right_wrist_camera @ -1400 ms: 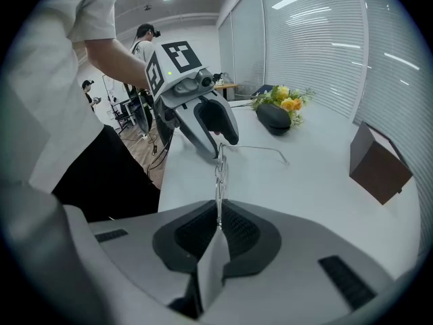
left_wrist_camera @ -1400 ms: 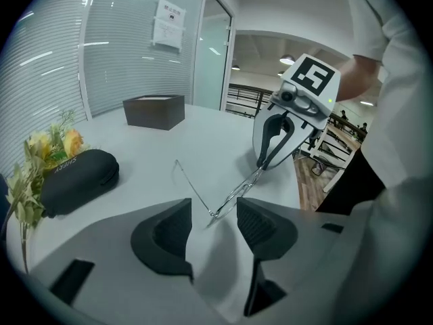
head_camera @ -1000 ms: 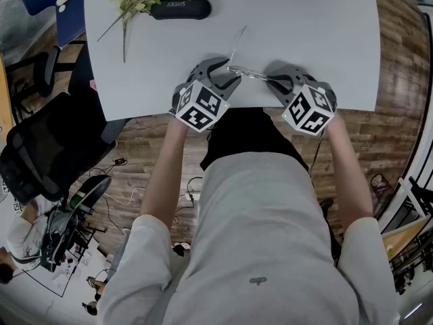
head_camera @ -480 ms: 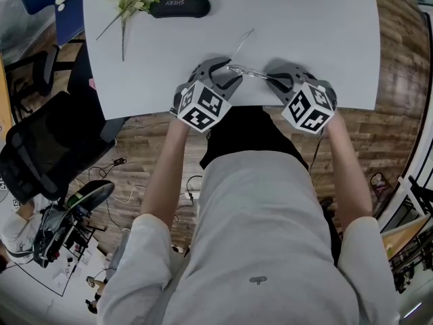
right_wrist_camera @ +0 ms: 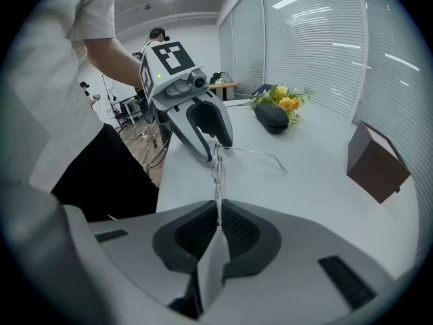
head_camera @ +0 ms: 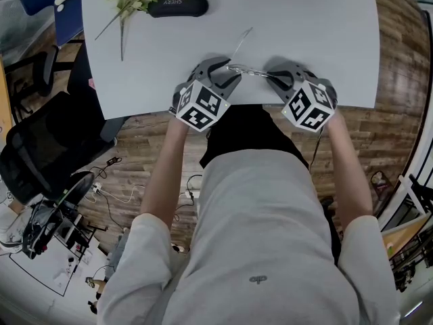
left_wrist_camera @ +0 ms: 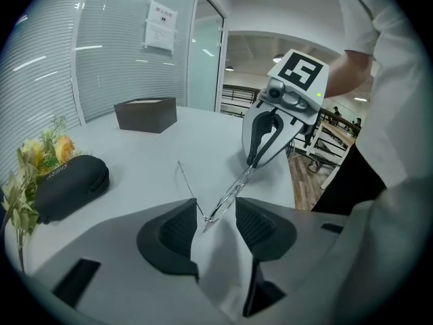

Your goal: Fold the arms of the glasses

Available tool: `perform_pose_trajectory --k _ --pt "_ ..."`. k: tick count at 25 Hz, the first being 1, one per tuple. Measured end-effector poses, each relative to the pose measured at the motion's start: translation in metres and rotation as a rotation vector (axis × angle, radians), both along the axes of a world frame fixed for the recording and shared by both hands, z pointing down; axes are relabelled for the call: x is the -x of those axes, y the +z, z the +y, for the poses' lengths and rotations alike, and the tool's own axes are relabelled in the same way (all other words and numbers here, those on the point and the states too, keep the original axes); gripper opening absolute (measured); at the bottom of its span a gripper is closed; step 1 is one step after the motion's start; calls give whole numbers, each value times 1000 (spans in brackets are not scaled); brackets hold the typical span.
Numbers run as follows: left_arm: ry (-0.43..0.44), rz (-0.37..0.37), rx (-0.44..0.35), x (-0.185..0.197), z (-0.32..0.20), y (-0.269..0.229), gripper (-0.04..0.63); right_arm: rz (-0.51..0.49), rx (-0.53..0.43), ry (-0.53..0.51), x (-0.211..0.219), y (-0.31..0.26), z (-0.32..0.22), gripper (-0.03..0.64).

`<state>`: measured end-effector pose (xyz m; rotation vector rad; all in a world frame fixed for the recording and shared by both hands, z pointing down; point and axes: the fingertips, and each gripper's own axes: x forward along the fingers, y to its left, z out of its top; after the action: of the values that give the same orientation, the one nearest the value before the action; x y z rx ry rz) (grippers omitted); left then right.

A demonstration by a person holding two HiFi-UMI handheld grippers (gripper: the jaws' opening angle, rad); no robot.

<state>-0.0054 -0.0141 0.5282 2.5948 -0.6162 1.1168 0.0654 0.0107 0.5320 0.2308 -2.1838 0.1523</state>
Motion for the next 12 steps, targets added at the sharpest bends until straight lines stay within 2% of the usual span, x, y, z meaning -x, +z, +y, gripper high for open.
perform_pose_trajectory --k 12 --pt "38 -6 -6 -5 7 0 131 4 -9 3 -3 -1 -4 25"
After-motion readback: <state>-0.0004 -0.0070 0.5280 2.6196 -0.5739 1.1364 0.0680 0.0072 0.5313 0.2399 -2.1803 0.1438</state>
